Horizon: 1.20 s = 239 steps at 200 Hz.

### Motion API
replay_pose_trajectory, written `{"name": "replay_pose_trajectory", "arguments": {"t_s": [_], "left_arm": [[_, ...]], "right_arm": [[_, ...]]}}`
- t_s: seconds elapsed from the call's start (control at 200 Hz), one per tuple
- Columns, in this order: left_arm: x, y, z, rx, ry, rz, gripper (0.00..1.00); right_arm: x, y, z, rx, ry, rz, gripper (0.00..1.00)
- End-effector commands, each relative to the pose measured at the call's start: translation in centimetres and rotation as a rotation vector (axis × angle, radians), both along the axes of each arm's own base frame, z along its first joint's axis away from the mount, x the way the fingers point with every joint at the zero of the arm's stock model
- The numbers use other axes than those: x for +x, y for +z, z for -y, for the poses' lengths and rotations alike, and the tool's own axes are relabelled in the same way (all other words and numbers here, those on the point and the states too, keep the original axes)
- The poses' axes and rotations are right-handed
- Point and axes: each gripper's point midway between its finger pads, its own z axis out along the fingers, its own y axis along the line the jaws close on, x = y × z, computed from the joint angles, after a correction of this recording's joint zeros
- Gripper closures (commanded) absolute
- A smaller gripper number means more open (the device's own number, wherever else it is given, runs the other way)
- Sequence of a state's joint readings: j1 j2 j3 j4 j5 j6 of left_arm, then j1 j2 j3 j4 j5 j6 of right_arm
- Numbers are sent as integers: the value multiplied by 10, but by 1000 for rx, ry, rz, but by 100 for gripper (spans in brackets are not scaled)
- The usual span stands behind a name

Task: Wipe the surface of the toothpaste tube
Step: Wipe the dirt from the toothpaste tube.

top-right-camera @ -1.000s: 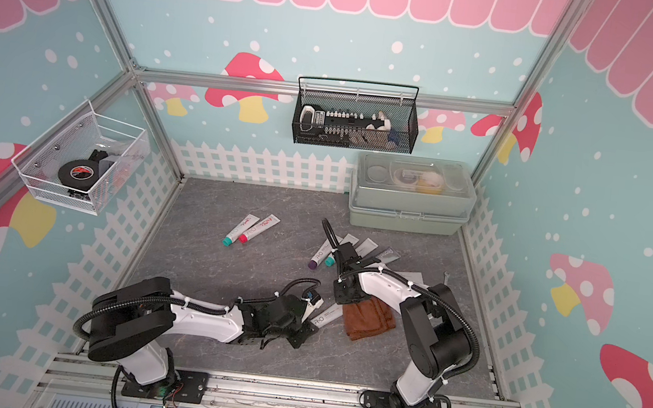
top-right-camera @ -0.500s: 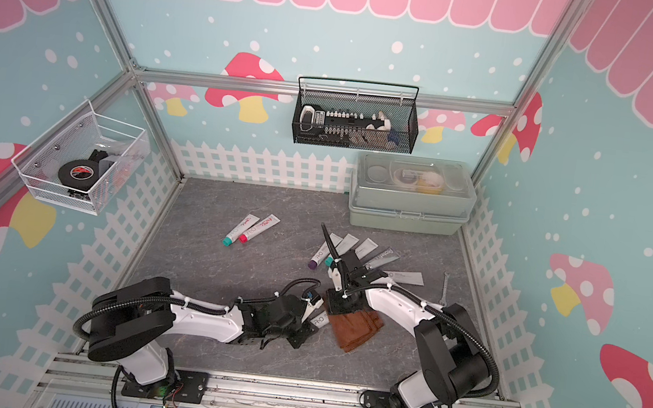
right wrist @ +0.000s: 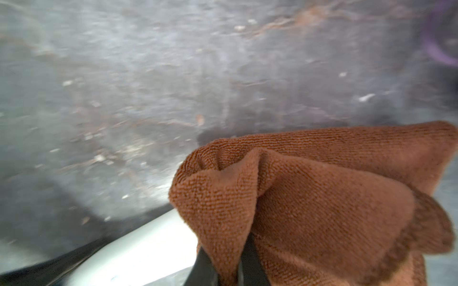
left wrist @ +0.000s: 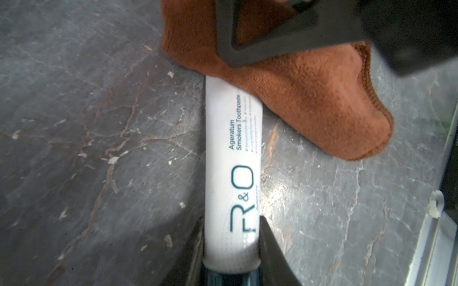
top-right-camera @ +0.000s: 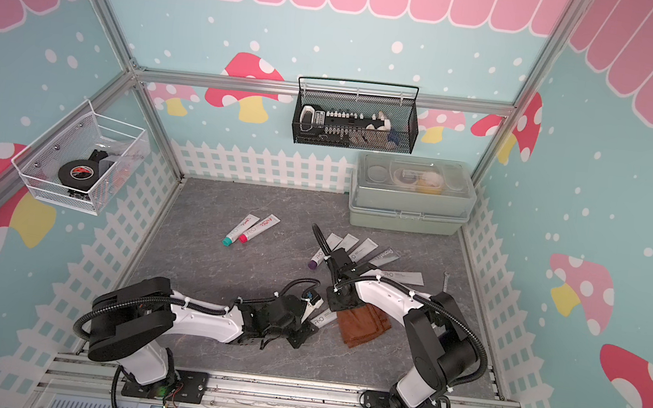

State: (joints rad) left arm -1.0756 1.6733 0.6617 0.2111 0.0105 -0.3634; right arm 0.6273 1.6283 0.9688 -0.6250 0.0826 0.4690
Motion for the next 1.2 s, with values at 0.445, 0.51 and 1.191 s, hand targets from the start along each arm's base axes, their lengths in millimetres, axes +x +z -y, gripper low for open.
{"name": "replay_pose_trajectory", "arguments": {"t_s": [0.445,0.51,1.191], "left_arm": [[2,-10,-15,51,35,-6,73],[2,-11,-15,52,34,-8,73],[2,-8,-19,49,43,-2,73]], "right_arm": [[-40,-6,-15,165,65,-183,94],[-52,2,-31,243,104,-210,94],[-18,-27,57,-319,-16,-114,94]]}}
